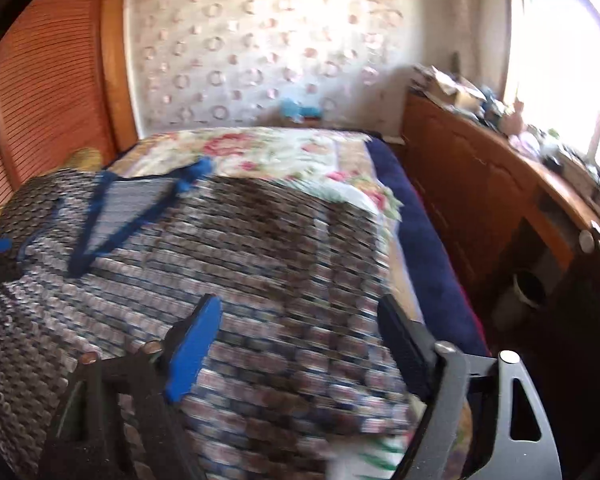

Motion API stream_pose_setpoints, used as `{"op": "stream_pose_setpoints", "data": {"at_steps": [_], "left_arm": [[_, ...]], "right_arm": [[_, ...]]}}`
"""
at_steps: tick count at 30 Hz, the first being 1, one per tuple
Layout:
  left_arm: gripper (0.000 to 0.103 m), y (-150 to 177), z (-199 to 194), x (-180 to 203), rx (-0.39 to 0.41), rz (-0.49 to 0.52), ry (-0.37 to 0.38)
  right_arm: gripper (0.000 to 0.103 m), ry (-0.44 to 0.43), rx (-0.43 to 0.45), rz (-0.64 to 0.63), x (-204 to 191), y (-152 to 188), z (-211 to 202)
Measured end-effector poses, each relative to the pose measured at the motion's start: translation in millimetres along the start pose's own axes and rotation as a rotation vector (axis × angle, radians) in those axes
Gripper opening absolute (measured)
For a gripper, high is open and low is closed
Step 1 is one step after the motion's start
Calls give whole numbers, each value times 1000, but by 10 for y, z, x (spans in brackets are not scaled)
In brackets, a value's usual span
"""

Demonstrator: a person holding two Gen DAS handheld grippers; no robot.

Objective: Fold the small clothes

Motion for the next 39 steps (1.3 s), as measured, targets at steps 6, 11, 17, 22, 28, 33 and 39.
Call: {"op": "stream_pose_setpoints", "data": {"at_steps": [6,11,17,22,28,33,39], "left_arm": [[86,38,208,-18,-66,-20,-2],[86,63,274,-20,-88,-22,-23],[90,59,313,31,-97,-6,-34],[103,36,393,38,-110,-4,-25],[103,32,398,37,-109,-3,-25],[103,34,399,38,-109,-3,-26],[103,36,396,37,-109,-4,-25]], "right_arm": [[63,-15,-88,101,419,148,131],[50,-68,-142,182,600,269,163],[36,-121,-168,209,772,260,170],[18,-101,-154,154,699,145,261],[2,-64,-124,98,595,124,226],[1,-27,-34,28,341,-42,13],[1,-79,32,-102,-275,-220,-141]]}}
Point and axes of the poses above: each gripper's, at about its wrist camera, not at the fingertips, and z roughly the way its jaws point, x to its right, y to its underside, the point moved 2 cm from there along z, roughly the way its jaws point, and after that the axes turned 1 degree about -x, right-handed, at the moved point
